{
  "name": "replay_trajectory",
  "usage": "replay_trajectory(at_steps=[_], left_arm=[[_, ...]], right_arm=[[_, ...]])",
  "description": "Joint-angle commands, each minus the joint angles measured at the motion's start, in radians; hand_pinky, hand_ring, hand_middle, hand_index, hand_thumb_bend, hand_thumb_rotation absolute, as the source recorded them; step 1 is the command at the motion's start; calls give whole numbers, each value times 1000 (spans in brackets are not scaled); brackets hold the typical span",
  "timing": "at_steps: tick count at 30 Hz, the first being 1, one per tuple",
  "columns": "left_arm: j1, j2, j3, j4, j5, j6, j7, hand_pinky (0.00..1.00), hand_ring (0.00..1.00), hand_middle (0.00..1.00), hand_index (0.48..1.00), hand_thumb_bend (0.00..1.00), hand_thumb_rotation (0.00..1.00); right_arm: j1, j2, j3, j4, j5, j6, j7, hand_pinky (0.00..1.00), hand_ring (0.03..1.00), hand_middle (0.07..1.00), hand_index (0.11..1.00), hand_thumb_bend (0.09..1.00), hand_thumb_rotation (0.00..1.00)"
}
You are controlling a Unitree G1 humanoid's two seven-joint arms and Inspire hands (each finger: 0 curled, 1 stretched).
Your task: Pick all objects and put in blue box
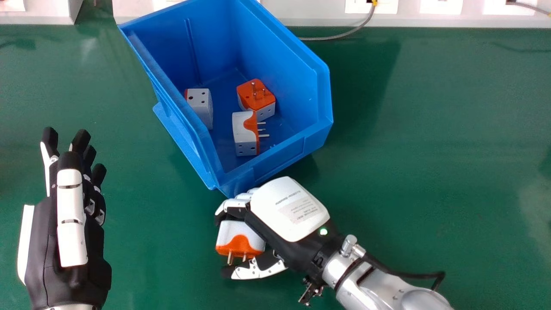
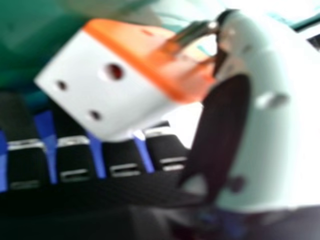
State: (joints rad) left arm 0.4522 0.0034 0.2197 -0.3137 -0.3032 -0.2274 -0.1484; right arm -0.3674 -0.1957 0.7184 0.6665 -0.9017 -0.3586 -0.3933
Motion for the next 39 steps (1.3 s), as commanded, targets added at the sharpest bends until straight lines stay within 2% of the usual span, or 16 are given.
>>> replay_trajectory(at_steps=[1, 2, 4, 7, 10, 12, 18, 21, 23, 24, 29, 31, 32, 34, 37, 39], left_arm=[[-3, 9, 4, -22, 7, 0, 3, 1000, 1000, 982, 1000, 457, 919], [-4, 7, 5, -23, 5, 5, 7, 1000, 1000, 982, 1000, 458, 928], [-6, 11, 5, -17, 6, -1, 1, 1000, 1000, 982, 1000, 461, 930], [-9, 12, 6, -13, -2, -1, -2, 1000, 1000, 983, 1000, 471, 921], [-10, 13, 6, -13, 8, -1, 3, 1000, 1000, 977, 1000, 472, 930], [-11, 12, 6, -13, 6, 0, 4, 1000, 1000, 972, 1000, 487, 916], [-17, 18, 9, -5, -10, 2, -10, 1000, 1000, 977, 1000, 476, 912], [-17, 19, 8, -3, 1, -1, -5, 1000, 1000, 972, 1000, 448, 943], [-15, 20, 6, -4, 16, -5, 0, 1000, 1000, 971, 1000, 441, 949], [-15, 18, 5, -4, 10, -8, -2, 1000, 1000, 970, 1000, 442, 956], [-13, 18, 5, -4, 18, -7, 1, 1000, 1000, 972, 1000, 438, 942], [-12, 17, 5, -5, 27, -6, 4, 1000, 1000, 970, 1000, 443, 941], [-14, 17, 5, -3, 21, -6, 0, 1000, 1000, 971, 1000, 448, 942], [-18, 19, 6, 4, 26, -10, -2, 1000, 1000, 975, 1000, 447, 946], [-24, 21, 7, 9, 18, -4, -7, 1000, 1000, 975, 1000, 443, 953], [-29, 19, 8, 13, 21, -5, -2, 1000, 1000, 976, 1000, 445, 957]], right_arm=[[47, -33, 11, 25, 10, -1, 68, 153, 202, 280, 474, 485, 150], [50, -32, 5, 21, 28, -8, 83, 133, 180, 253, 472, 484, 153], [52, -34, 1, 15, 47, -13, 99, 117, 164, 227, 470, 482, 153], [64, -39, -10, -16, 71, 4, 136, 152, 212, 280, 471, 480, 154], [77, -51, -20, -57, 89, 11, 171, 171, 232, 299, 472, 479, 153], [90, -62, -25, -86, 94, 8, 176, 170, 230, 299, 472, 479, 151], [139, -100, -48, -185, 102, -12, 165, 167, 223, 292, 472, 481, 148], [177, -127, -69, -263, 108, -12, 176, 168, 221, 288, 473, 481, 148], [208, -148, -91, -324, 118, -23, 178, 163, 213, 278, 472, 481, 148], [225, -158, -105, -359, 125, -27, 179, 147, 192, 255, 471, 482, 147], [301, -216, -184, -538, 133, -39, 184, 75, 110, 169, 469, 480, 149], [321, -232, -222, -612, 136, -27, 201, 67, 100, 159, 469, 480, 151], [327, -237, -243, -643, 141, -22, 210, 62, 94, 152, 469, 481, 150], [321, -245, -282, -683, 136, -33, 198, 58, 89, 146, 469, 482, 150], [286, -241, -336, -713, 124, -50, 166, 62, 96, 151, 469, 483, 150], [254, -236, -363, -727, 126, -52, 173, 60, 95, 151, 469, 483, 150]])
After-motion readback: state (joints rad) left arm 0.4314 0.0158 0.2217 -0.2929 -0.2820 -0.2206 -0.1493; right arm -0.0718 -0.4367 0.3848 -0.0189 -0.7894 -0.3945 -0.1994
